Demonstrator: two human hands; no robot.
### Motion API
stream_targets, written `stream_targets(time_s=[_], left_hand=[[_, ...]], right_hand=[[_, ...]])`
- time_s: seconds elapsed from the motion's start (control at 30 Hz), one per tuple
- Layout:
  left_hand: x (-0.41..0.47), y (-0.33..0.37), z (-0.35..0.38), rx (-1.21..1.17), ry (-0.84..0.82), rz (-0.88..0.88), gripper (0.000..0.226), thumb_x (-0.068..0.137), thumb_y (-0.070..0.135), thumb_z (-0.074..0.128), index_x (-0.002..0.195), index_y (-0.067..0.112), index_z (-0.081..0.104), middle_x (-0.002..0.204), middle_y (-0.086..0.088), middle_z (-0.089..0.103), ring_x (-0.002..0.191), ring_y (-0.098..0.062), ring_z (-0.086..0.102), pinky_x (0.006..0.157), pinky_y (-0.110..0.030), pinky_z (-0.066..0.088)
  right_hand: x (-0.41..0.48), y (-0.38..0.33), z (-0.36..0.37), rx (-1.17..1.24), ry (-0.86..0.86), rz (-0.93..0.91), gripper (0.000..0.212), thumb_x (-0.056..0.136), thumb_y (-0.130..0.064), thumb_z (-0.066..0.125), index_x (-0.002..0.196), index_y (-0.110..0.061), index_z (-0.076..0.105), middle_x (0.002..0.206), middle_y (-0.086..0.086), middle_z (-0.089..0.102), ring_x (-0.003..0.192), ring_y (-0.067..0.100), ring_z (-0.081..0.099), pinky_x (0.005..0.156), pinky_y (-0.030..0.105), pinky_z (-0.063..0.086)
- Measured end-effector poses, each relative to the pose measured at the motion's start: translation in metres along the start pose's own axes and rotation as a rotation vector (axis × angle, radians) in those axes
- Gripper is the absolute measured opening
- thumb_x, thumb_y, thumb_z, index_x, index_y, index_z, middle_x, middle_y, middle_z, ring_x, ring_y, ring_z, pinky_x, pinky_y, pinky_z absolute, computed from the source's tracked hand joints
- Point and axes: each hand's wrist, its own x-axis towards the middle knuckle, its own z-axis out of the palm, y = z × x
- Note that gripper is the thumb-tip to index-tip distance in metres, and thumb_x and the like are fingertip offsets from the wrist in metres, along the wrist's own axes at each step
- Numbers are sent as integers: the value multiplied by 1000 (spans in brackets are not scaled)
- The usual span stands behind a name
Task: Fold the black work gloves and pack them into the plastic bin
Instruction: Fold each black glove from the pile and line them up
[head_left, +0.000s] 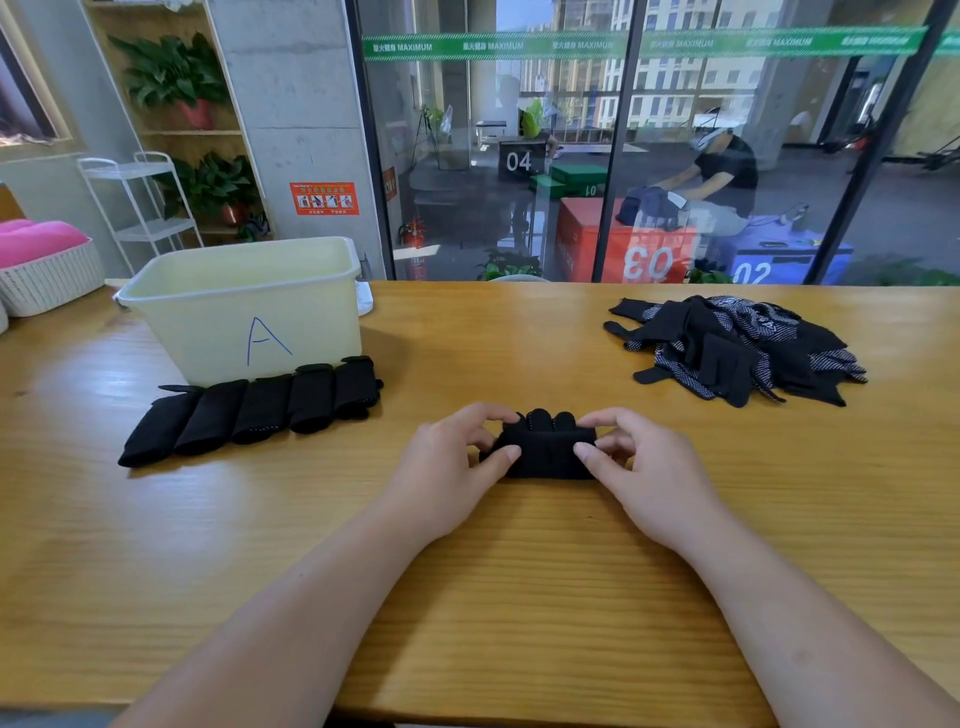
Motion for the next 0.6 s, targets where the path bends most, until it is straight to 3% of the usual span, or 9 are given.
stream_targets(time_s=[0.07,0.2,0.3,0.4,0.47,0.6], left_hand=[[1,0,1,9,21,3,27,102,42,69,128,49,65,96,20,70,92,-1,65,79,-9,47],[3,-3,6,121,63,91,24,102,34,69,125,40,70,118,23,59,107,0,61,89,-18,49],[7,-4,8,214,88,142,22,102,30,69,123,34,74,125,23,56,108,-3,60,92,-22,50],[9,-5,11,322,97,219,19,104,24,65,117,27,78,121,20,64,110,-8,59,97,-35,52],[8,-6,11,384,78,235,22,106,30,59,117,27,78,120,20,67,108,-10,58,95,-40,52],[2,-5,6,454,0,241,42,104,56,54,132,31,72,131,22,64,111,-8,54,100,-35,48]], right_hand=[[0,-3,4,-50,46,-29,26,97,-43,73,119,-48,62,96,-19,72,79,1,63,70,24,49],[-1,-6,7,-240,98,-157,24,96,-36,75,115,-48,67,107,-23,55,84,2,58,71,26,52],[-1,-6,8,-363,110,-268,18,98,-27,72,109,-40,77,112,-27,57,100,1,52,76,25,50],[-1,-7,8,-485,80,-298,23,102,-28,62,113,-39,79,117,-30,64,107,1,49,77,22,48],[-2,-8,7,-510,57,-274,27,105,-32,55,119,-41,76,120,-32,64,109,-1,47,81,23,49],[-4,-9,4,-537,21,-275,30,103,-50,51,125,-44,70,124,-33,62,110,-2,47,84,25,50]])
